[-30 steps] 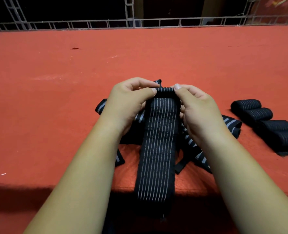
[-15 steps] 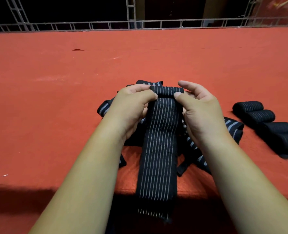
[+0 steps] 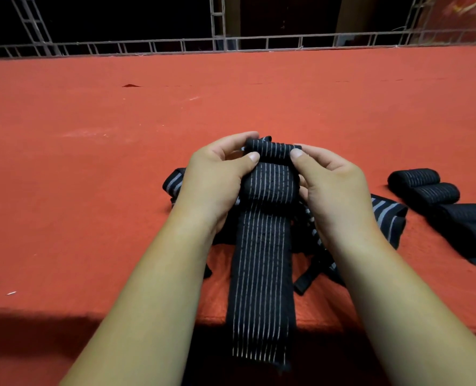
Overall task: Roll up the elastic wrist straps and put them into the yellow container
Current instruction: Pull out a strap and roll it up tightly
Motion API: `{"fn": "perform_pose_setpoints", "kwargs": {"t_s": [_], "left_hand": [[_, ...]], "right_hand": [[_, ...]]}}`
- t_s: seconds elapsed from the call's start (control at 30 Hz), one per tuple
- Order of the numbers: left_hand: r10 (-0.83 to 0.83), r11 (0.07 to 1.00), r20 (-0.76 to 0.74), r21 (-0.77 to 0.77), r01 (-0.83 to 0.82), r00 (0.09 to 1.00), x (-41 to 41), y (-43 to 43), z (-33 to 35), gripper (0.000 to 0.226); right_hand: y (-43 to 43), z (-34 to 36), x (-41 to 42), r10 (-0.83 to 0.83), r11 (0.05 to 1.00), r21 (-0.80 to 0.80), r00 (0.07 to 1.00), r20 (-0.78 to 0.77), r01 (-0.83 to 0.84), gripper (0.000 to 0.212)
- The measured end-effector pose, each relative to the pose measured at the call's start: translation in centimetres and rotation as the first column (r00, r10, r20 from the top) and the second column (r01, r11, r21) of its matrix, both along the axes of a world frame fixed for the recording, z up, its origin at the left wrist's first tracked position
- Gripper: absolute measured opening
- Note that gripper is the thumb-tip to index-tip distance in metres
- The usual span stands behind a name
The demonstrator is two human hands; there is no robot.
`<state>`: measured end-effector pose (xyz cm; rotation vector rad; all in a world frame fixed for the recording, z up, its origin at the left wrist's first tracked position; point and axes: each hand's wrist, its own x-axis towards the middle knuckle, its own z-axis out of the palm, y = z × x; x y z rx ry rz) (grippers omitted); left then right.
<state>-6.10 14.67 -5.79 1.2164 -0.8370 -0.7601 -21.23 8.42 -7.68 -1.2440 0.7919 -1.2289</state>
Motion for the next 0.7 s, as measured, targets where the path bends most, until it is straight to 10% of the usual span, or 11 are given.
{"fn": "perform_pose_setpoints", "kwargs": {"t_s": [0.7], "left_hand": [[0.005,1.0,0.081,-0.012,-0.004,0.997,-1.4,-0.5,-1.0,0.044]], "right_hand": [[0.0,-1.4,1.1,-0.163,0.977,-0.153,0.983,-0.085,0.149,0.038]]}}
